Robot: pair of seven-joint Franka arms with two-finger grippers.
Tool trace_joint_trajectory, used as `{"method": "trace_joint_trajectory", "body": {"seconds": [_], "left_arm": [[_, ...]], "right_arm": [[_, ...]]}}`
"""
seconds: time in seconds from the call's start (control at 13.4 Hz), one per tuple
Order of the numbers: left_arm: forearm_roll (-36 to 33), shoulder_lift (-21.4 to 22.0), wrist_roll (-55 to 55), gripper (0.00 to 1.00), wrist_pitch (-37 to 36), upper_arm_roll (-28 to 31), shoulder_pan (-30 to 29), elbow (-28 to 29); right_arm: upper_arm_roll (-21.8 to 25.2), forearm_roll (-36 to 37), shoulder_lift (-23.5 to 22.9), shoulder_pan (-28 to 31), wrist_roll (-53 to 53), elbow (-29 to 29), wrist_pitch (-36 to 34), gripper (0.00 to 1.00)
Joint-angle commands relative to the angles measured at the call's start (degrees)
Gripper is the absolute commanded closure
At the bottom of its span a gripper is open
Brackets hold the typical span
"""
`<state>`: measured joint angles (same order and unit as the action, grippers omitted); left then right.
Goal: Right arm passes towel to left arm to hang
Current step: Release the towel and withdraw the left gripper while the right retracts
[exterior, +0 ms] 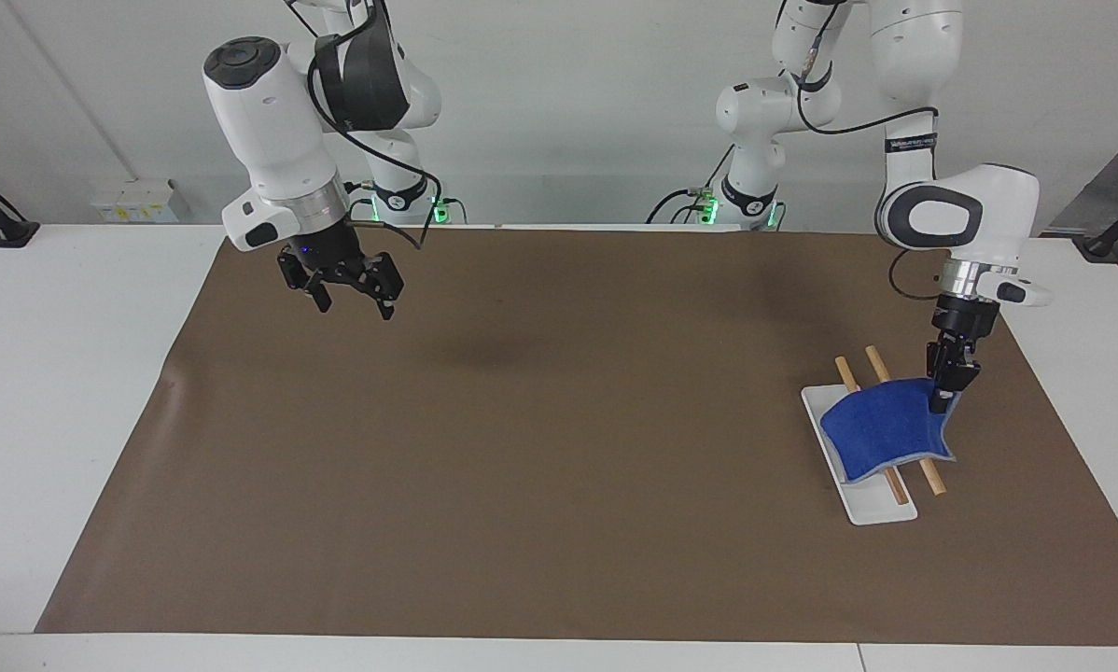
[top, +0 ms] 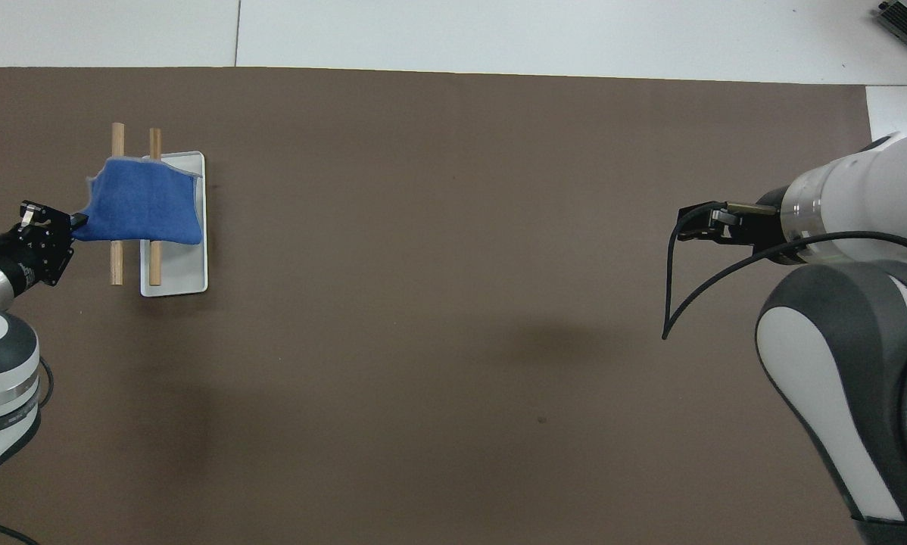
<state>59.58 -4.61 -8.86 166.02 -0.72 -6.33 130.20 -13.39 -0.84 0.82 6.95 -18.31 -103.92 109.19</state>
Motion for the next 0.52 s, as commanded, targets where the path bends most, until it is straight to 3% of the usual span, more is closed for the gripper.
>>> {"method": "trace_joint_trajectory", "body": {"seconds": [0.0, 0.15, 0.22, 0.37, 0.45], "left_arm": [[0.7, -2.0, 0.5, 1.00, 2.5, -0.1, 1.5, 0.3], [0.8, -3.7, 0.6, 1.00, 4.3, -0.1, 2.3, -0.2], [0.7, -3.8, 0.7, 0.91, 4.4, -0.2, 2.3, -0.5], [0.7, -4.1, 0.6, 0.34, 4.2, -0.1, 2.3, -1.5], [0.7, -4.2, 0.5, 0.23, 3.9, -0.1, 2.2, -1.9]], "right_arm": [[0.0, 1.6, -0.2, 1.2, 0.7, 0.9, -1.1, 0.00], [2.8, 1.6, 0.8, -0.1, 2.2, 1.0, -2.1, 0.00], [5.9, 1.6, 0.9, -2.9, 3.6, 1.0, -2.6, 0.00], [13.9, 1.5, 1.6, -9.2, 5.6, 2.7, -6.0, 0.00], [14.7, 1.5, 1.6, -9.5, 6.5, 4.1, -7.6, 0.00]]}}
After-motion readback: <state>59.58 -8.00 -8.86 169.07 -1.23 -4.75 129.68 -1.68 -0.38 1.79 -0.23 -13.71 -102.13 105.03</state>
